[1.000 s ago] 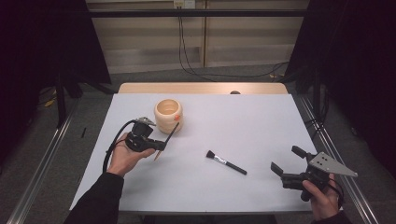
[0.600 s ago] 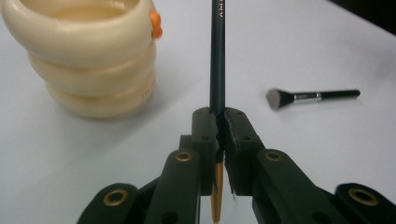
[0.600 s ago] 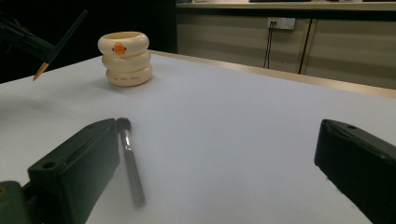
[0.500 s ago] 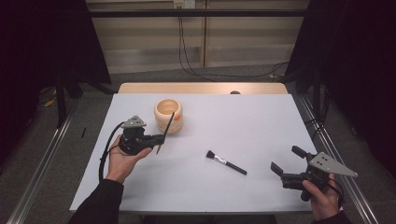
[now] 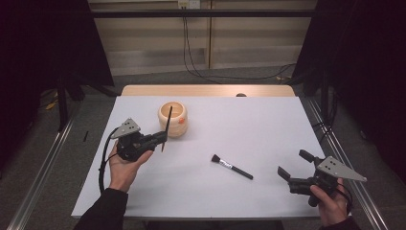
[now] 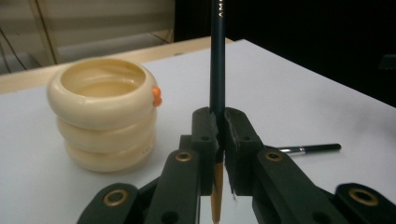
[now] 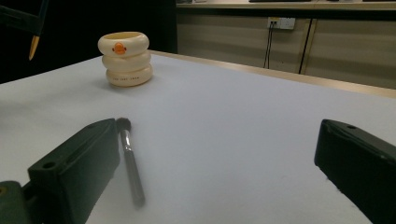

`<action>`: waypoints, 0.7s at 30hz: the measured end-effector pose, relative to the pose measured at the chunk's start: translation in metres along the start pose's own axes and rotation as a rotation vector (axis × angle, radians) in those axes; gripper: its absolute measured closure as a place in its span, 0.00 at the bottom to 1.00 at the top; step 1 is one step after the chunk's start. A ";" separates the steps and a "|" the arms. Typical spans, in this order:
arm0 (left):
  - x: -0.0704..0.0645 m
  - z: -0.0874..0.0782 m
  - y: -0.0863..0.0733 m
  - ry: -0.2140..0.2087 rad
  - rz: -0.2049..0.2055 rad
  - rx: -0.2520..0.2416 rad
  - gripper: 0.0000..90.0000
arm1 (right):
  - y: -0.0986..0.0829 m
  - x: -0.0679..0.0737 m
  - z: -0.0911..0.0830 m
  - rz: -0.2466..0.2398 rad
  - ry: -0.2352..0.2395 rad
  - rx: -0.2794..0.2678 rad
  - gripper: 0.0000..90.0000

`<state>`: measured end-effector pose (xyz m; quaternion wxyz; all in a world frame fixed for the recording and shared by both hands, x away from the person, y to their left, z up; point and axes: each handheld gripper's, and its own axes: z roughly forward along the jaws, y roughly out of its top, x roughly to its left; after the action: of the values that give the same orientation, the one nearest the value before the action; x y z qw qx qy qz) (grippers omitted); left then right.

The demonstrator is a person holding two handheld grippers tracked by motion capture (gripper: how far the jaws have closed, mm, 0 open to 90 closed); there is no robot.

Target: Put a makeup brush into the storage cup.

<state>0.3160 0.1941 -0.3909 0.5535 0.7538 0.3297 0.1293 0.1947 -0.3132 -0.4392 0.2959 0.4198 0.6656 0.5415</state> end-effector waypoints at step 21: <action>-0.020 -0.005 0.001 -0.051 0.001 -0.080 0.93 | 0.000 0.000 0.000 0.000 0.001 -0.009 0.00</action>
<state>0.2984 0.1847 -0.3845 0.5914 0.7342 0.3098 0.1234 0.1942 -0.3131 -0.4388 0.2974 0.4184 0.6633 0.5446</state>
